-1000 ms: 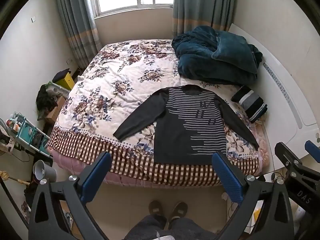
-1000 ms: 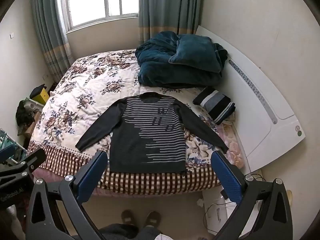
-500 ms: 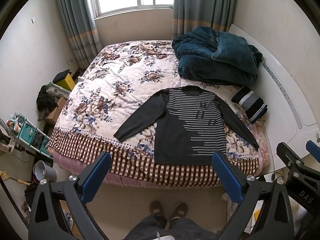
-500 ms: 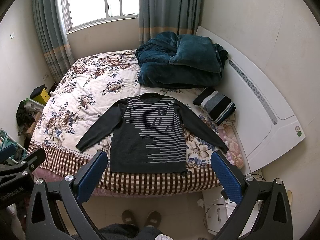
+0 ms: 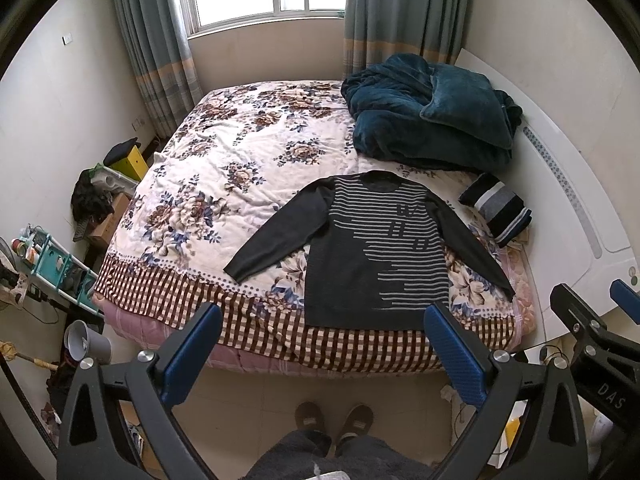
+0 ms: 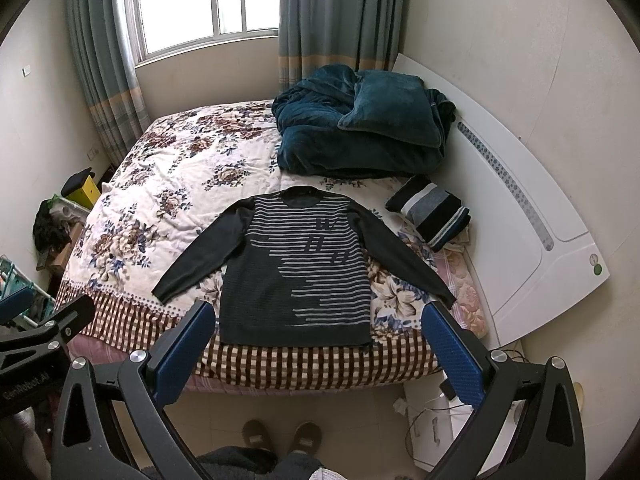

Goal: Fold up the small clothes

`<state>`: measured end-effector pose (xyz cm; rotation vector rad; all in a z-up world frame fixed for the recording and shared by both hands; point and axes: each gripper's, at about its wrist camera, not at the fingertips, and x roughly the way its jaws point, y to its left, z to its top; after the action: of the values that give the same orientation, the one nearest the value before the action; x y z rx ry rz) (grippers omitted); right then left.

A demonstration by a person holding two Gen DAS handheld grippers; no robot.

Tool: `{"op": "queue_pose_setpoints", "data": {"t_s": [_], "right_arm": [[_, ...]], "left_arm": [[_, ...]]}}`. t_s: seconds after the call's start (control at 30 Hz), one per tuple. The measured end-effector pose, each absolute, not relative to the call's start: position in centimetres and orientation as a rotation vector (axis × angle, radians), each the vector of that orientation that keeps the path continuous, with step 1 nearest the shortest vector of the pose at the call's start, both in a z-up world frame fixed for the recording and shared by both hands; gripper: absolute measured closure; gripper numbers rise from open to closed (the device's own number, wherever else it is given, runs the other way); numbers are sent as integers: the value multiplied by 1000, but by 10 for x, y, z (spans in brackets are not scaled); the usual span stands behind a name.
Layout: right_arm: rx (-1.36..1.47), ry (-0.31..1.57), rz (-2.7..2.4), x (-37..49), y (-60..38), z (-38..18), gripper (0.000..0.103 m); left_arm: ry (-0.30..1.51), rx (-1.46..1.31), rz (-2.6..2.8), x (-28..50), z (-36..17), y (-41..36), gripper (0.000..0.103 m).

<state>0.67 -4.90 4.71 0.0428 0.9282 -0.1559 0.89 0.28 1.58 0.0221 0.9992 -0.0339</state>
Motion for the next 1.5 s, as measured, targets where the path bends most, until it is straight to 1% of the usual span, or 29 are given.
{"op": "queue_pose_setpoints", "data": {"t_s": [0.73, 1.5], "right_arm": [[47, 927, -150, 6, -48, 57, 0], [45, 927, -147, 7, -49, 55, 0]], "left_arm": [[996, 16, -40, 7, 21, -3, 0], [991, 15, -31, 7, 23, -5, 0]]}}
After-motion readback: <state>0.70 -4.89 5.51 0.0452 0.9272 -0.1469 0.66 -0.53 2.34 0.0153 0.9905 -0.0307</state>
